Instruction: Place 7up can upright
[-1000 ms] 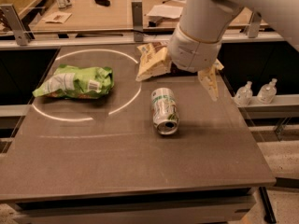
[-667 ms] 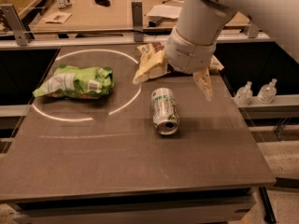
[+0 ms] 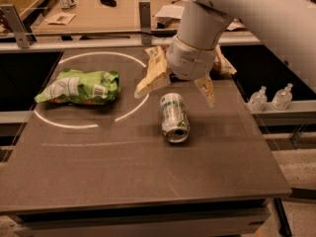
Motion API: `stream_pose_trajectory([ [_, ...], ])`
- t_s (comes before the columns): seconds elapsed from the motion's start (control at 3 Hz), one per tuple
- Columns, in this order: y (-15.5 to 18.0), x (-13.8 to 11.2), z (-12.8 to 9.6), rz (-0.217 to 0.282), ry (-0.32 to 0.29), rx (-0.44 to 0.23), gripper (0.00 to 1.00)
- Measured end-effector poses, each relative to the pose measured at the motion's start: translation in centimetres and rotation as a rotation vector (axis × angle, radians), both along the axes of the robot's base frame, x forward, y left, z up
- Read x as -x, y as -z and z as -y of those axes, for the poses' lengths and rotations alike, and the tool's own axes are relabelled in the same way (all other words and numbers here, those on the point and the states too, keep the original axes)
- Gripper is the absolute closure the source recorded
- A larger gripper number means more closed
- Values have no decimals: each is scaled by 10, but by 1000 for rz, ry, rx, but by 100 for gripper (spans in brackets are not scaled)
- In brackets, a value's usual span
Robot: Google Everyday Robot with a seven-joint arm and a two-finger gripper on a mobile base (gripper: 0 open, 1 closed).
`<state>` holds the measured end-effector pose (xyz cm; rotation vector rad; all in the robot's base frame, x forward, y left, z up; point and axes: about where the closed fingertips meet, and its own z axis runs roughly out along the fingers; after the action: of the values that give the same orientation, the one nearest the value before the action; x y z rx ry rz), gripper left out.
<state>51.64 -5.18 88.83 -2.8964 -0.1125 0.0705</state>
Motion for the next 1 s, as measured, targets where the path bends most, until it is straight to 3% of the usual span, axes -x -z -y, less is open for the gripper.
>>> stream_pose_trajectory([
  [0.33,15,4,1,-19,-51,42,0],
  [0.67,26,3,6,-13,-47,93,0],
  [1.0,34,-2,12,3,13,147,0],
])
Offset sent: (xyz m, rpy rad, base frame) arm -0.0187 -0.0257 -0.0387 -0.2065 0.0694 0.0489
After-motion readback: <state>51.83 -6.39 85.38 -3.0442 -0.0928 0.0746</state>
